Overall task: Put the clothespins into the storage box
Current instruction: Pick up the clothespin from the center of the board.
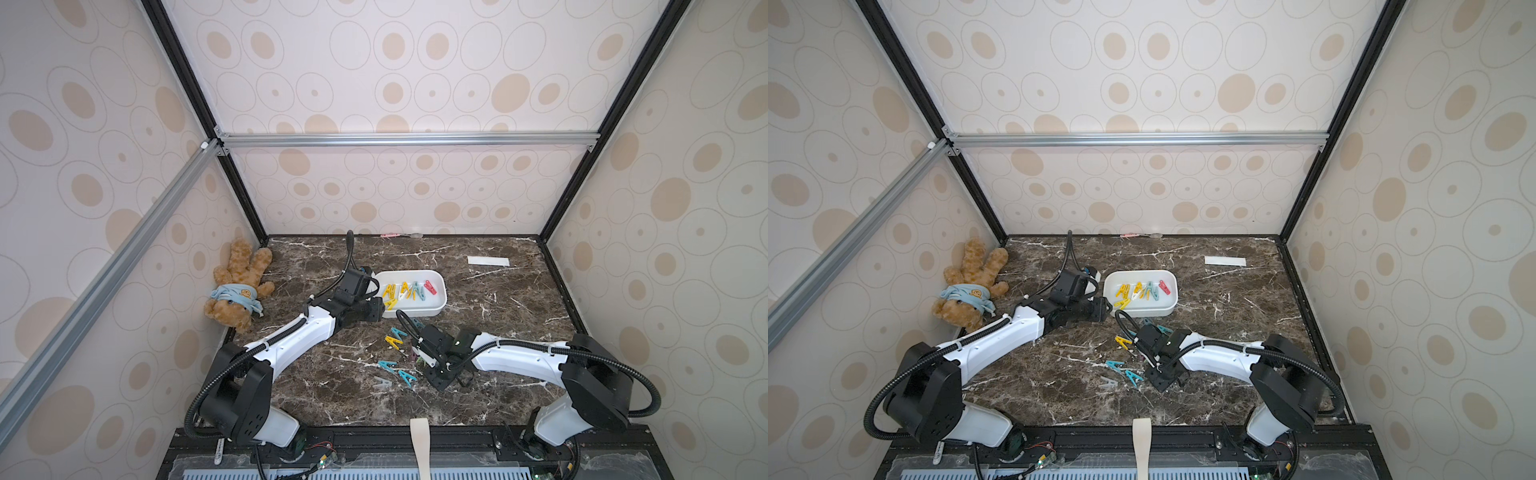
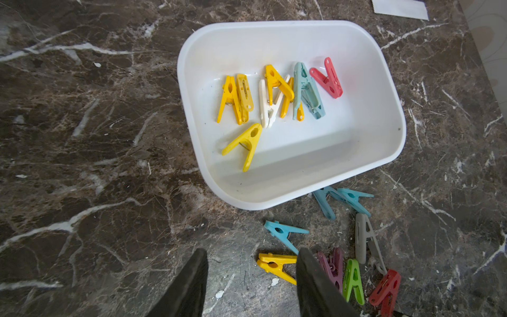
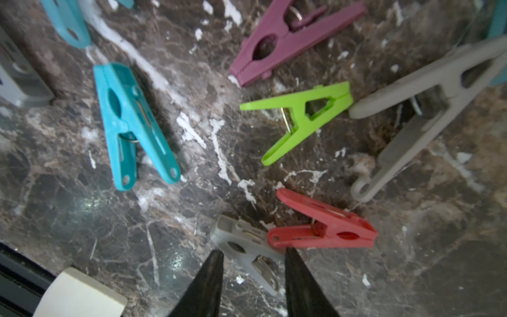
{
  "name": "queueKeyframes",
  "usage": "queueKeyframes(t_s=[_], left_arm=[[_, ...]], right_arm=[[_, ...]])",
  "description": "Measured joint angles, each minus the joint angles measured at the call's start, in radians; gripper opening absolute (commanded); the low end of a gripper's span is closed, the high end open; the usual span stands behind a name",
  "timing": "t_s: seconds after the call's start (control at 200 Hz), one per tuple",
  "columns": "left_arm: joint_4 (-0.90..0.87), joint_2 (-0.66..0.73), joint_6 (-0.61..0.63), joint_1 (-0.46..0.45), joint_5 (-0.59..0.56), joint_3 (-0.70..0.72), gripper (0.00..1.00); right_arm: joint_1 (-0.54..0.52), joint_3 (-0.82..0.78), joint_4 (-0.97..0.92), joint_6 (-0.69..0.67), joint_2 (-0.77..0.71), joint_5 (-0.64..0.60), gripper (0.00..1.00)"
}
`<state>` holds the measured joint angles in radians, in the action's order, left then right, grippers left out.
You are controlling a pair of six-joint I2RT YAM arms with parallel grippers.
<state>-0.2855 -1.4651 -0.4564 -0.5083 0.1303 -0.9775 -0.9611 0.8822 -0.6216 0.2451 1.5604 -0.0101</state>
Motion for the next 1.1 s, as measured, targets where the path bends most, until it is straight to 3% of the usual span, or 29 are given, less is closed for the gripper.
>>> queueKeyframes(t_s=[0.785, 1.1], left_arm=[[0.001, 0.0, 0.0, 0.002, 0.001, 0.015, 0.52], [0.001, 0.001, 0.0, 0.003, 0.001, 0.021, 0.52]], right_arm=[[0.0, -0.048, -0.016, 0.064, -0.046, -0.02, 0.39], [0.0, -0.048, 0.002, 0.073, -0.042, -0.005, 0.31]])
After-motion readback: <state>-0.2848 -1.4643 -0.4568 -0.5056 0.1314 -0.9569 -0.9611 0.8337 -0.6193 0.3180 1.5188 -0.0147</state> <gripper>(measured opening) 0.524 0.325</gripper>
